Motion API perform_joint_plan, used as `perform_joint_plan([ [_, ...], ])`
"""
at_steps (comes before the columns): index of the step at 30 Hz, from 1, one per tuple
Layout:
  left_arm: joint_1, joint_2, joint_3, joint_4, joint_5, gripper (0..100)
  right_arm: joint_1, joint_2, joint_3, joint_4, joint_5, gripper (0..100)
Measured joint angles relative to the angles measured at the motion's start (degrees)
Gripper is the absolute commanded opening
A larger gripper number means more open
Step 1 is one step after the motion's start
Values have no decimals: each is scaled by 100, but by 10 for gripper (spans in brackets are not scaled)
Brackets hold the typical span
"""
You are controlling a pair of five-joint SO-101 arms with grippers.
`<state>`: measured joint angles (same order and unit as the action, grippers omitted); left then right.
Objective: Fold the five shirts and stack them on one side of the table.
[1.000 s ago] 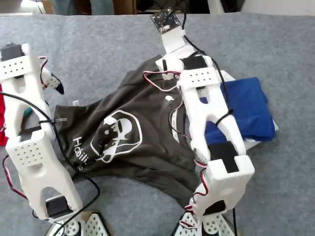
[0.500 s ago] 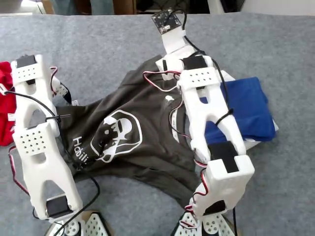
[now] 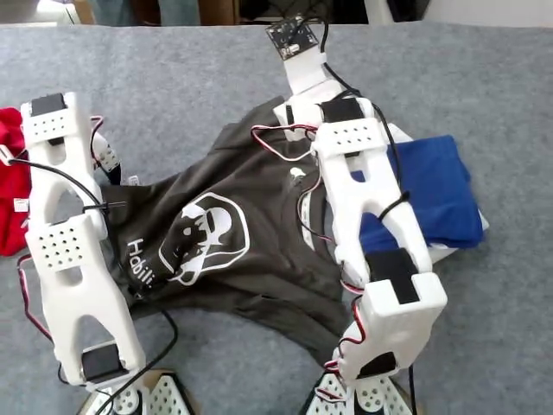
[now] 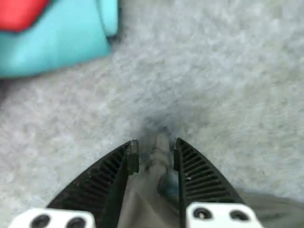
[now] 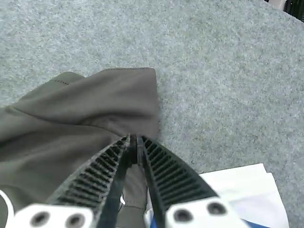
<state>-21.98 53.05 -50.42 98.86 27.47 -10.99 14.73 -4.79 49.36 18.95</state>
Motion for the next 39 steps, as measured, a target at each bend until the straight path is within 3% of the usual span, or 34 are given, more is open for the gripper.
perform_joint_plan([
  [4,35,0,-105,123,0,141,0,0,0,0,0,21],
  [9,79,0,-105,141,0,48,0,0,0,0,0,21],
  [22,334,-554,18,141,0,29,0,0,0,0,0,21],
  [28,334,-1002,-659,123,-26,29,0,0,0,0,0,21],
  [37,299,-501,-879,-1811,-615,37,-149,343,-18,0,0,21],
  [39,264,-167,-870,-1978,-712,93,-220,431,-18,0,0,21],
])
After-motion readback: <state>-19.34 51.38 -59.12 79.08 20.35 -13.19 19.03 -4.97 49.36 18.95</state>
